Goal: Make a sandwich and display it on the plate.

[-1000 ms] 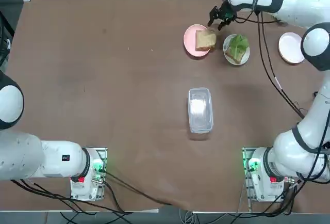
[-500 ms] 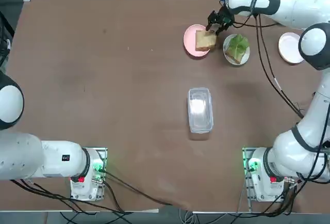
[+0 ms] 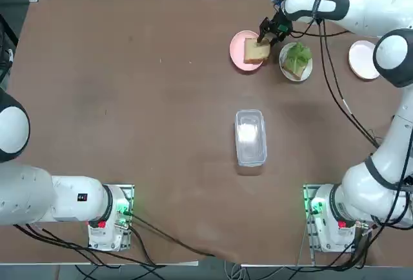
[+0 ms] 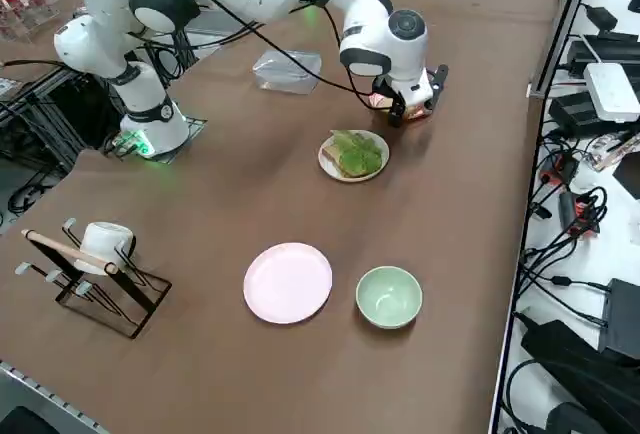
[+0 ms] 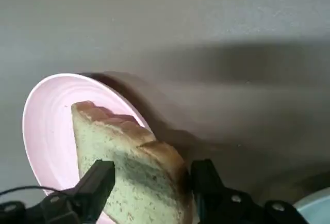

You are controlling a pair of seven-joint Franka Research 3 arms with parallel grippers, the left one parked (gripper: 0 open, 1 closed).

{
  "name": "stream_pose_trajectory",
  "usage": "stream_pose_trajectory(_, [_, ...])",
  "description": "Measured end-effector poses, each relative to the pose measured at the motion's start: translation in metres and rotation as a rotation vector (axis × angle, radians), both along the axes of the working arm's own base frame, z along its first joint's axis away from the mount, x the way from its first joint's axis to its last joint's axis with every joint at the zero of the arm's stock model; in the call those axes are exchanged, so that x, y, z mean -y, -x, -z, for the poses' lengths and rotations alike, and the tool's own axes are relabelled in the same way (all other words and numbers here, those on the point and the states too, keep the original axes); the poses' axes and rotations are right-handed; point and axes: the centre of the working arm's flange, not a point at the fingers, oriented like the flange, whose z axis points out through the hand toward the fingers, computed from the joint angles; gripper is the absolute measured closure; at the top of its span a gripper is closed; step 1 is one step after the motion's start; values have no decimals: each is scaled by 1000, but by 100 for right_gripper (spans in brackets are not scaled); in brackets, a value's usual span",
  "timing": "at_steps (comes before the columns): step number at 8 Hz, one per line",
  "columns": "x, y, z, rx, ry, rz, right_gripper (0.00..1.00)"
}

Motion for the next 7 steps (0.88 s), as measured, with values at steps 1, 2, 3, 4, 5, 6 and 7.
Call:
stream_pose_trajectory(1, [0, 1, 1, -2, 0, -1, 24])
stream_pose_trajectory(2, [1, 1, 2, -4, 1, 0, 33])
stream_pose_trajectory(3, [2, 1, 2, -6, 2, 0, 54])
stream_pose_trajectory(4, [3, 1, 1, -7, 3, -3, 72])
stream_pose_trajectory(5, [8, 0, 0, -12, 4, -13, 84])
stream_pose_trajectory(6, [16, 0, -1, -17, 6, -24, 86])
stream_pose_trajectory(7, [22, -2, -3, -20, 7, -29, 90])
